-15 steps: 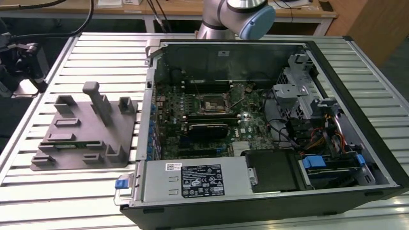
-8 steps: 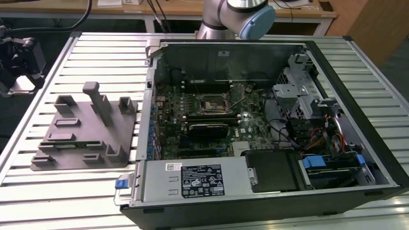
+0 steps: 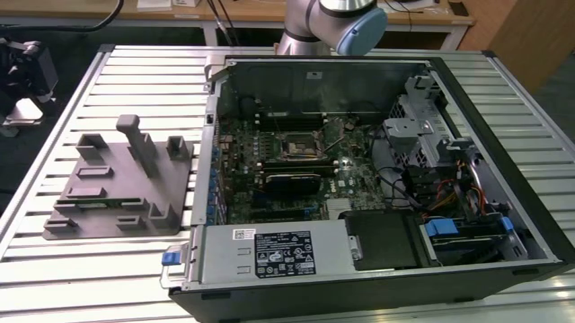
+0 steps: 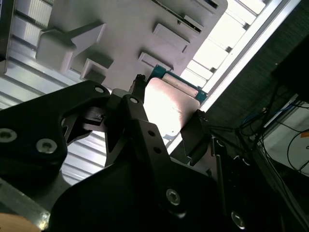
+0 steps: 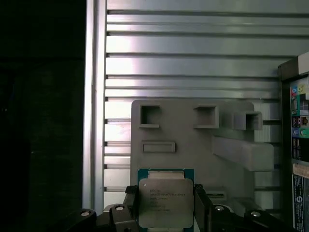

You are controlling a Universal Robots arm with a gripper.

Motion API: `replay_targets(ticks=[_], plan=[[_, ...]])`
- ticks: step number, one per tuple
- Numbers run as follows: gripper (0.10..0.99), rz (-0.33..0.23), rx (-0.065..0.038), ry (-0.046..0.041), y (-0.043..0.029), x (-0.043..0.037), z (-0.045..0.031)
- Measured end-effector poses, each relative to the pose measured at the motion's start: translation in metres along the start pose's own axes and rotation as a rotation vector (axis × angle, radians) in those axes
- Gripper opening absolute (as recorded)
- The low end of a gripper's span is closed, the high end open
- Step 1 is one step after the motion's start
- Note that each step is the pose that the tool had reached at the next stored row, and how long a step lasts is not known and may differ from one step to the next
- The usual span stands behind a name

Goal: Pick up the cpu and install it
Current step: 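Pick up the cpu and move it towards the insertion slot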

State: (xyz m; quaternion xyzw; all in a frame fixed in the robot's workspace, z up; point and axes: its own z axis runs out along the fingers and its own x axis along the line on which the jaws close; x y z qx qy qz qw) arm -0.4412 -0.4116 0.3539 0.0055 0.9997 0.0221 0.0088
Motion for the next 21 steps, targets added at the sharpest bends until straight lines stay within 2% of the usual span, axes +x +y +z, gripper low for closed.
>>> replay_targets(ticks=[18,21], plan=[[0.545,0.0,0.0,-0.0004,0.0016,-0.0006,-0.0357],[0.545,0.0,0.0,-0.0005,0.0017,-0.0007,-0.0384]])
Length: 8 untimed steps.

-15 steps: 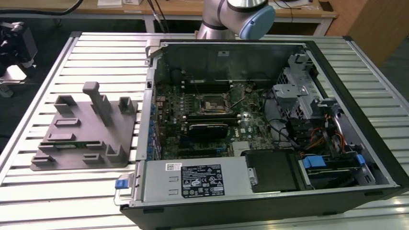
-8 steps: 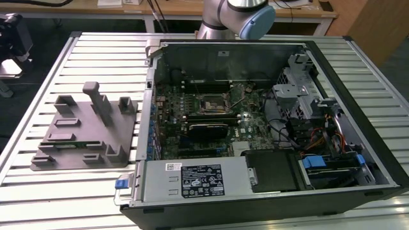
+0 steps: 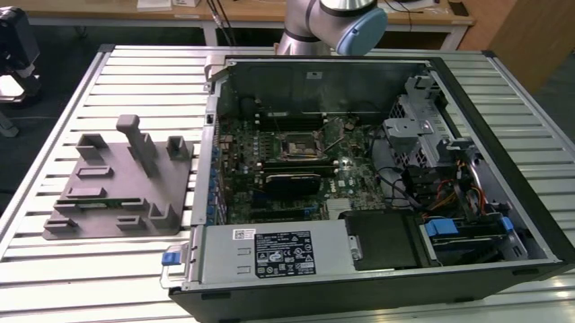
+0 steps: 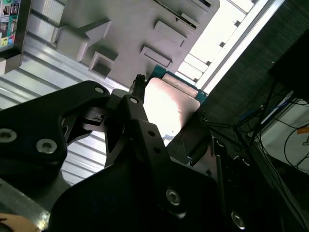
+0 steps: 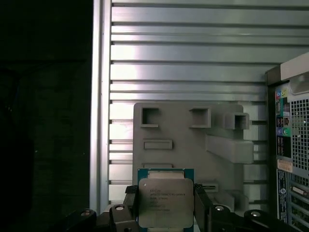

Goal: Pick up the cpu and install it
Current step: 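Pick up the cpu and move it towards the insertion slot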

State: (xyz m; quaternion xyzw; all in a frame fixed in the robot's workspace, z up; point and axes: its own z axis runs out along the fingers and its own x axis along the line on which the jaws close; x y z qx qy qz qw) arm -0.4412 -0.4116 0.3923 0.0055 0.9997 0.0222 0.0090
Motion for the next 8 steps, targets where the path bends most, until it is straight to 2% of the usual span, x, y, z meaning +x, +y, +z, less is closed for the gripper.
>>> replay_targets(ticks=[8], plan=[[0.545,0.0,0.0,0.0003,0.0,-0.0025,-0.0002]])
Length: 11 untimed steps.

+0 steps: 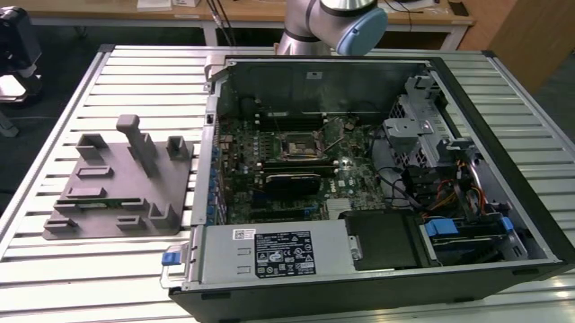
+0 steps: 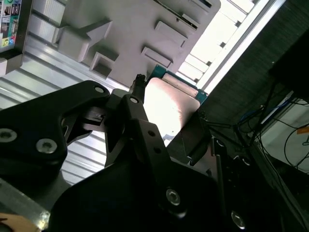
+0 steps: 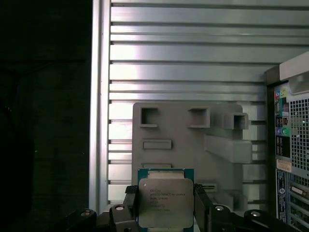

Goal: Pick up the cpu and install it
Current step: 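Pick up the cpu and move it towards the insertion slot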

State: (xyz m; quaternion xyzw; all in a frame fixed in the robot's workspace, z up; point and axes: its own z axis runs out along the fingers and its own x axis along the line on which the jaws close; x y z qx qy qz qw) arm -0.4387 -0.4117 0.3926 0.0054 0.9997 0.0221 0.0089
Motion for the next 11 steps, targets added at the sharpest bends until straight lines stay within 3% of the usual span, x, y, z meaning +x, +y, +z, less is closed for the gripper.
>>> replay_targets(ticks=[11], plan=[[0.545,0.0,0.0,-0.0001,0.0003,-0.0206,0.0005]])
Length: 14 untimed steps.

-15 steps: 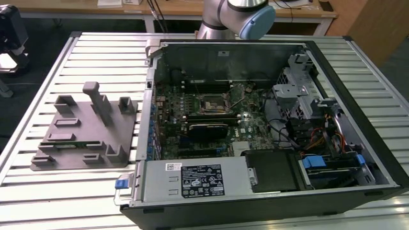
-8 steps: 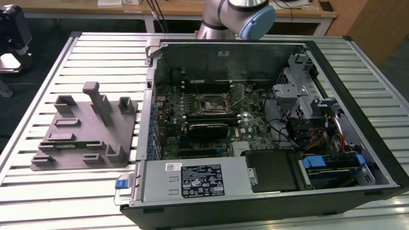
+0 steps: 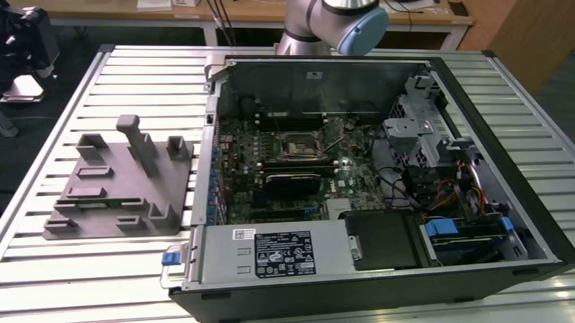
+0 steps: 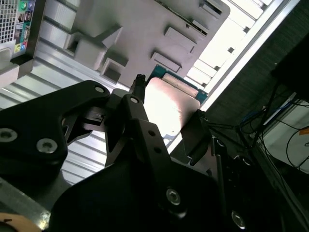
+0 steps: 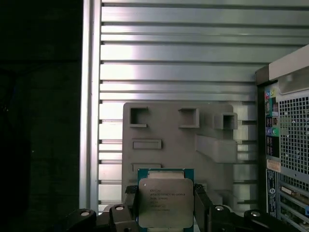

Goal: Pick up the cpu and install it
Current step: 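Pick up the cpu and move it towards the insertion slot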

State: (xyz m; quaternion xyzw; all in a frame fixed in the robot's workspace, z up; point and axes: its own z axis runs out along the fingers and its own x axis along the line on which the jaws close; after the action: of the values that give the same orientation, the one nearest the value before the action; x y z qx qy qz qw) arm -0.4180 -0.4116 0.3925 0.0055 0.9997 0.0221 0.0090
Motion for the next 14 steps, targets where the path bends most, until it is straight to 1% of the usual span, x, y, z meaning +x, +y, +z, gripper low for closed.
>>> replay_targets(ticks=[9,14], plan=[[0.545,0.0,0.0,0.0001,0.0003,-0.025,0.0004],[0.545,0.0,0.0,0.0,0.0005,-0.041,0.0007]])
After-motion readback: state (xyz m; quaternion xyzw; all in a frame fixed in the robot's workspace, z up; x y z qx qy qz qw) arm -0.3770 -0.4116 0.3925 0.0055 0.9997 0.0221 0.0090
